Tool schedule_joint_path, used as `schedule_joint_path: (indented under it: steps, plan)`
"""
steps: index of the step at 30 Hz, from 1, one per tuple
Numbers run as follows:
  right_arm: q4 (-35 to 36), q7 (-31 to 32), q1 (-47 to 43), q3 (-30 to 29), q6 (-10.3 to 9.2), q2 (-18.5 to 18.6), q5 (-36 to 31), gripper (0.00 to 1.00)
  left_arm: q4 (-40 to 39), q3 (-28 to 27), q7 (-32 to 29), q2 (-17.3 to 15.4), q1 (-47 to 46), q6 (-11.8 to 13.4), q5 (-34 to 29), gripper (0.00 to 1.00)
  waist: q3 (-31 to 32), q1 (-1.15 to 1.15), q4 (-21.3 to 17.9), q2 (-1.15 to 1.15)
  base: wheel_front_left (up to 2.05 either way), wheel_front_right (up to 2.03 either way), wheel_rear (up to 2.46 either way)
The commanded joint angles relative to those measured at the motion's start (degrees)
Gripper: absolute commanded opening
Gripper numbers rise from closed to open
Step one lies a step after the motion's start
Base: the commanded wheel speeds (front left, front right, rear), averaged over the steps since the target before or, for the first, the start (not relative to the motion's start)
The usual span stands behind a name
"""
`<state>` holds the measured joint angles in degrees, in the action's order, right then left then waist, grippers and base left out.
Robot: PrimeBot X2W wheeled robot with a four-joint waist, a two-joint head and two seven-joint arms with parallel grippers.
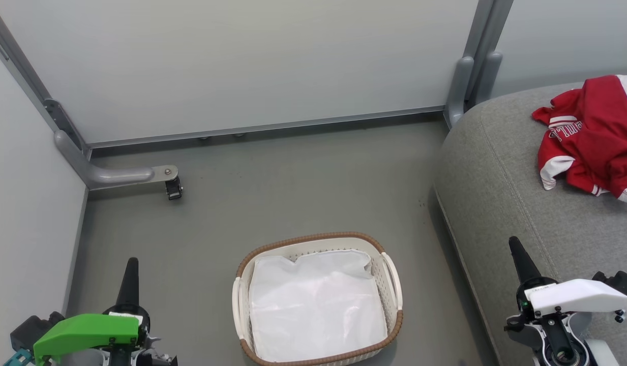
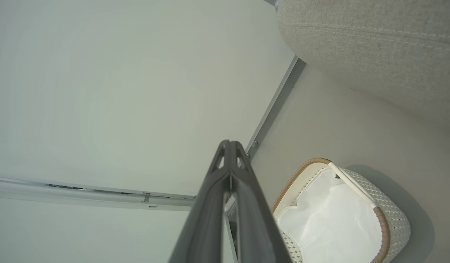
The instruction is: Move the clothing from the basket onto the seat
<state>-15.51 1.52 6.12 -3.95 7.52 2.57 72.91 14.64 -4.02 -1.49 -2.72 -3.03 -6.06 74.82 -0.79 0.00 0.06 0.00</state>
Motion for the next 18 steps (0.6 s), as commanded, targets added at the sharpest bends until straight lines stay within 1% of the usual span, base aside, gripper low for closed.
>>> schedule_joint_path:
  steps: [1, 18]
  plan:
    - [0.61, 0.51, 0.34, -0.35, -0.03, 0.34, 1.54, 0.00, -0.54, -0.45, -0.44, -0.25, -1.43, -0.33, 1.35, 0.00, 0.02, 0.00, 0.00, 0.00, 0.00, 0.00, 0.00]
    - [1.10, 2.52, 0.25, -1.40, -0.02, 0.40, 9.45, 0.00, -0.62, -1.39, -2.54, -0.27, -2.48, -0.92, 8.51, 0.00, 0.25, 0.00, -0.02, 0.00, 0.00, 0.00, 0.00]
